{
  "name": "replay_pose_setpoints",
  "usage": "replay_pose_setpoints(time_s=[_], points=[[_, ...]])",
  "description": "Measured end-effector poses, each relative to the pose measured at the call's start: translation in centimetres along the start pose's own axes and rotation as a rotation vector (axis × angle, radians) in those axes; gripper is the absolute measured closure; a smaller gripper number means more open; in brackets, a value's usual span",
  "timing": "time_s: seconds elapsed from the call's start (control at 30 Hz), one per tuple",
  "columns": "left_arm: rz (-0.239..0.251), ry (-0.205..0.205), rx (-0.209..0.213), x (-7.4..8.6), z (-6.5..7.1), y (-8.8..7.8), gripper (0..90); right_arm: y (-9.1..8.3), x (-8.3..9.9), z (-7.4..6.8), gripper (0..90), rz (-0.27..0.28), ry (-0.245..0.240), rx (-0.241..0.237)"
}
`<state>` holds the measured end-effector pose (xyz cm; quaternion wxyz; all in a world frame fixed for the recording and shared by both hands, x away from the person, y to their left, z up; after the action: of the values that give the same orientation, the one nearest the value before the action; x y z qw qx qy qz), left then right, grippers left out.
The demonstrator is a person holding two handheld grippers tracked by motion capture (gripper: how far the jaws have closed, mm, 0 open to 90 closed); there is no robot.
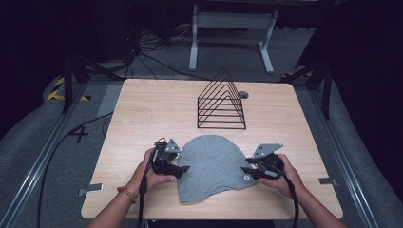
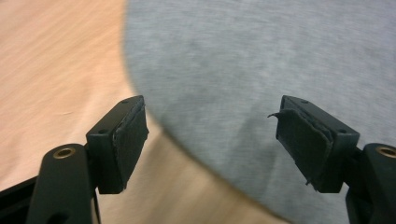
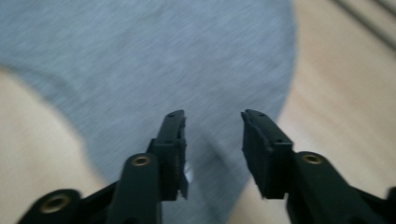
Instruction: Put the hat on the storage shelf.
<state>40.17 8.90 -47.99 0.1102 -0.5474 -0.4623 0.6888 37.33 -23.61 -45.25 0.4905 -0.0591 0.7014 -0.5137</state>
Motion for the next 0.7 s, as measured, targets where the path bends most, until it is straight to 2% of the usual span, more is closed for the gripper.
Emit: replay_pose_setpoints(time_s=[0.07, 0.1, 0.13, 0.17, 0.2, 0.27, 0.33, 0.37, 0.43, 0.5, 0.53, 0.57, 0.63, 0.7], points=[[-0.026, -0.019, -0.001, 0.1, -0.3, 0.4, 24.6, 1.2, -1.2, 1.7, 50.6, 0.012, 0.006, 0.025], [-0.041, -0.02, -0.005, 0.2, -0.5, 0.7, 24.5, 1.6, -1.6, 2.1, 49.3, 0.012, 0.031, 0.019], [-0.033, -0.019, -0.012, 0.2, -0.7, 0.8, 23.3, 2.3, -2.1, 2.7, 46.7, 0.014, 0.059, -0.006], [-0.02, -0.04, -0.018, 0.2, -0.8, 0.9, 23.1, 2.8, -2.4, 3.1, 45.5, 0.009, 0.056, -0.01], [-0.023, -0.045, -0.02, 0.3, -1.0, 0.8, 23.1, 3.5, -2.8, 3.5, 44.5, -0.002, 0.06, 0.013], [-0.006, -0.061, -0.018, 0.3, -0.9, 0.9, 21.6, 4.3, -3.1, 4.1, 40.9, -0.01, 0.083, -0.003], [-0.021, -0.017, -0.045, 0.3, -0.8, 1.1, 21.0, 5.1, -3.5, 4.4, 38.6, -0.025, 0.093, 0.003], [-0.019, -0.023, -0.047, 0.2, -0.8, 1.2, 19.5, 5.5, -3.7, 4.6, 36.9, -0.031, 0.099, 0.015], [-0.014, -0.031, -0.05, 0.1, -0.8, 1.4, 17.9, 6.0, -3.9, 4.8, 34.2, -0.041, 0.106, 0.004], [-0.019, -0.015, -0.034, -0.1, -1.1, 1.5, 16.8, 6.2, -4.2, 4.8, 34.3, -0.054, 0.119, -0.001], [-0.019, -0.013, -0.031, -0.2, -1.2, 1.5, 16.7, 6.2, -4.3, 4.8, 35.5, -0.057, 0.114, 0.002], [-0.027, -0.003, -0.019, -0.3, -1.4, 1.5, 16.9, 6.1, -4.3, 4.7, 41.6, -0.065, 0.106, -0.006], [-0.024, -0.024, -0.029, -0.5, -1.6, 1.7, 17.7, 5.9, -4.4, 4.3, 55.6, -0.074, 0.086, -0.032], [-0.034, -0.024, -0.032, -0.8, -2.0, 1.7, 22.4, 5.8, -4.5, 3.9, 63.8, -0.088, 0.088, -0.035]])
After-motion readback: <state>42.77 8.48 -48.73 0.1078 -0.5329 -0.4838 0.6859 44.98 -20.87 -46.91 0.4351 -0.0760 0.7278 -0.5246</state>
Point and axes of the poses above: each handheld gripper's, and its own axes: y roughly forward along the jaws, x roughly out of its underside, z roughly to its right, the point moved 3 cm from there along y, roughly forward along the jaws, and after that the axes turned 7 degrees about y, right-handed, at the moved point
